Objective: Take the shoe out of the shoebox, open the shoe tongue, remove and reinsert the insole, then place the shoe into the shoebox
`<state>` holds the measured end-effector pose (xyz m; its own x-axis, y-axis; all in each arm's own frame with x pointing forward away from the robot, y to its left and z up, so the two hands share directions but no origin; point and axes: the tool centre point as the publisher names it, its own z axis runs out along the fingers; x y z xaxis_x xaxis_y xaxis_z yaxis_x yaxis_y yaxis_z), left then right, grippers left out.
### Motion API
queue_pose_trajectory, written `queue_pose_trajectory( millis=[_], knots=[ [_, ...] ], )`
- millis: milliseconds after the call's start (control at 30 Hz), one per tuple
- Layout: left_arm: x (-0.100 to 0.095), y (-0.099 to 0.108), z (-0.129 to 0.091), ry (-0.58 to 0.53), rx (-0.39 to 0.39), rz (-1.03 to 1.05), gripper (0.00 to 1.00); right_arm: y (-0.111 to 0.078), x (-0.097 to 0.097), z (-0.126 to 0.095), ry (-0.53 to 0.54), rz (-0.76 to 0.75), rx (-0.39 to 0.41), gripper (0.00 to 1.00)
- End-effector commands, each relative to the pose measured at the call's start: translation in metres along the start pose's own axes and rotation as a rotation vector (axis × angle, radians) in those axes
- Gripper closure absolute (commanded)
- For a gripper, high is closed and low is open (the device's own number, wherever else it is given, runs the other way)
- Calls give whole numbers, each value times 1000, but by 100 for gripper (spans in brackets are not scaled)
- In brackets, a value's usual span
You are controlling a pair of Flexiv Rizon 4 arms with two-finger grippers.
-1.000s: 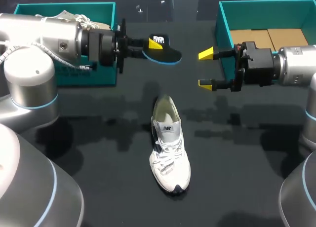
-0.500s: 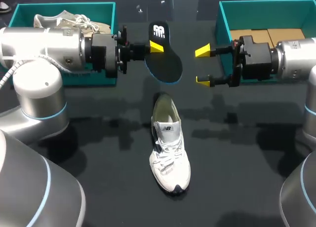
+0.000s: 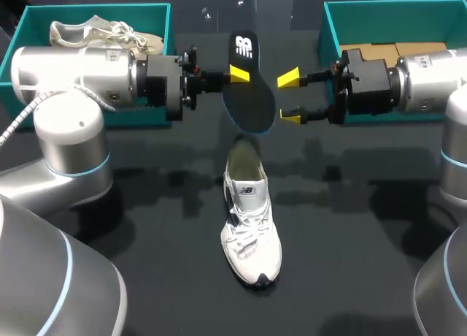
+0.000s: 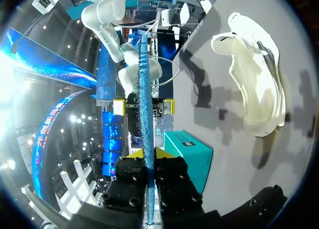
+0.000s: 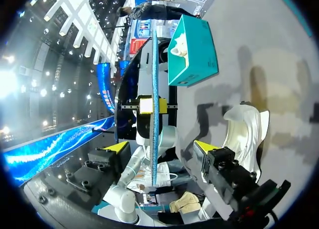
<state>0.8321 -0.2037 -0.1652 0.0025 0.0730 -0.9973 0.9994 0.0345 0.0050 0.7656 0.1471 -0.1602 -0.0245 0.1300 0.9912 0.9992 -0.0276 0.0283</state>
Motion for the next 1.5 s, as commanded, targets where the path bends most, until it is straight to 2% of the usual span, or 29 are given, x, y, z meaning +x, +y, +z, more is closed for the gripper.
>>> queue_pose_trajectory(
  millis=[33,133,333,467,533,667,1267,1500],
  knots=[
    [4,5,6,-8,20,20,100,0,-4,10,5,1,0,29],
    [5,3,7,-16,29,33,100,2,-5,14,13,1,8,28],
    [7,0,11,-23,37,47,100,5,-6,24,18,4,24,32],
    [7,-1,15,-25,38,54,100,6,-6,29,19,3,36,44],
    [7,-2,16,-25,40,54,100,7,-6,31,21,2,41,44],
    [7,-3,18,-22,41,54,100,8,-6,34,18,-5,50,50],
    [6,-7,19,-33,36,61,100,10,-6,43,27,-13,61,60],
    [7,-8,19,-34,30,72,100,10,-5,46,31,-13,65,69]
  ],
)
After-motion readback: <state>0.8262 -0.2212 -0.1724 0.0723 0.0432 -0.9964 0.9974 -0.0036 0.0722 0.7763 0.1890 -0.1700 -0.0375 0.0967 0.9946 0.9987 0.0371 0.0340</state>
